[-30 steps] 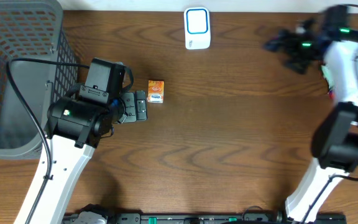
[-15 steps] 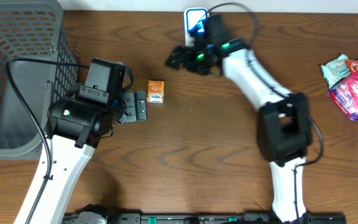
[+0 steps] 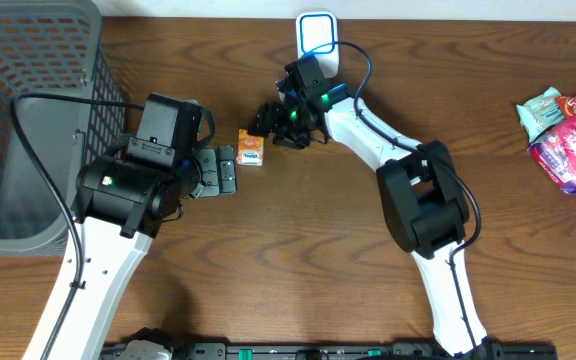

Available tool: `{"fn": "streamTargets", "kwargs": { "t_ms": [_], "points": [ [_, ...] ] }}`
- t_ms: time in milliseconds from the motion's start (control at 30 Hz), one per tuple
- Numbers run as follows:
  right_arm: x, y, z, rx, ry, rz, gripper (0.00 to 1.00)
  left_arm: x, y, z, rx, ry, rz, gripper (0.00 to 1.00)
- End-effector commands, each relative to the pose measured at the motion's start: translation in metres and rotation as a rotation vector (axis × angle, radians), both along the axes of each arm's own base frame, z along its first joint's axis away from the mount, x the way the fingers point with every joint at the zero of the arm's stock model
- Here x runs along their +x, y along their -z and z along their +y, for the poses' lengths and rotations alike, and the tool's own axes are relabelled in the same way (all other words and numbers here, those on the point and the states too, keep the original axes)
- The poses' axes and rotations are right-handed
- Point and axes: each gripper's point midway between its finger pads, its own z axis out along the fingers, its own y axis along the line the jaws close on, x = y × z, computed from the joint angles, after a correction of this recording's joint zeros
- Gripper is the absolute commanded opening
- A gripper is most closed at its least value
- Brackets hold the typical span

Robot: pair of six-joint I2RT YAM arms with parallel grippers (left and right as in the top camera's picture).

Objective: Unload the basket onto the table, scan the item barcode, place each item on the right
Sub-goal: 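Reach the right gripper to the orange tissue pack and grasp it, then hold the tissue pack up against the scanner with the right gripper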

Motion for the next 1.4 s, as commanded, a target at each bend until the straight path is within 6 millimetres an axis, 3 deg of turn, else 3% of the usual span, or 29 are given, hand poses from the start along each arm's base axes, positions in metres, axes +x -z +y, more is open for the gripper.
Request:
{"fn": "streamTargets", "kwargs": {
  "t_ms": [0, 67, 167, 267, 433, 567, 700, 833, 1000, 1167, 1233, 1300, 1367],
  "points": [
    [-0.023, 0.051, 0.011, -0.050, -0.018, 0.086, 0.68, 0.001, 0.000, 0.003, 0.011, -0.005, 0.001, 0.98],
    [-0.028, 0.058, 0.017, -0.051, -0.007, 0.110, 0.63, 0.001, 0.001, 0.003, 0.011, -0.005, 0.002, 0.98],
    [-0.034, 0.063, 0.023, -0.058, -0.006, 0.127, 0.38, 0.001, 0.001, 0.003, 0.011, -0.005, 0.002, 0.98],
    [-0.036, 0.063, 0.024, -0.053, -0.012, 0.134, 0.01, 0.001, 0.001, 0.003, 0.011, -0.005, 0.002, 0.98],
    [-0.037, 0.043, 0.028, 0.089, -0.084, 0.168, 0.01, 0.001, 0.000, 0.003, 0.011, -0.005, 0.001, 0.98],
    [-0.042, -0.010, 0.037, 0.430, -0.314, 0.110, 0.01, 0.001, 0.001, 0.003, 0.011, -0.005, 0.002, 0.98],
    [-0.048, -0.068, 0.025, 0.751, -0.507, 0.055, 0.01, 0.001, 0.001, 0.003, 0.011, -0.005, 0.002, 0.98],
    [-0.044, -0.084, 0.010, 0.835, -0.543, 0.045, 0.01, 0.001, 0.000, 0.003, 0.011, -0.005, 0.001, 0.98],
    [-0.020, -0.065, 0.009, 0.703, -0.394, 0.064, 0.01, 0.001, 0.001, 0.003, 0.011, -0.005, 0.002, 0.98],
    [0.017, -0.064, 0.004, 0.498, -0.216, -0.063, 0.01, 0.001, 0.001, 0.003, 0.011, -0.005, 0.002, 0.98],
    [0.040, -0.067, -0.013, 0.318, -0.096, -0.156, 0.01, 0.001, 0.001, 0.003, 0.011, -0.005, 0.002, 0.98],
    [0.063, -0.069, -0.047, 0.062, 0.044, -0.265, 0.02, 0.001, 0.000, 0.003, 0.011, -0.005, 0.001, 0.98],
    [0.087, -0.083, -0.097, -0.272, 0.200, -0.426, 0.01, 0.001, 0.000, 0.003, 0.011, -0.005, 0.001, 0.98]
  ]
}}
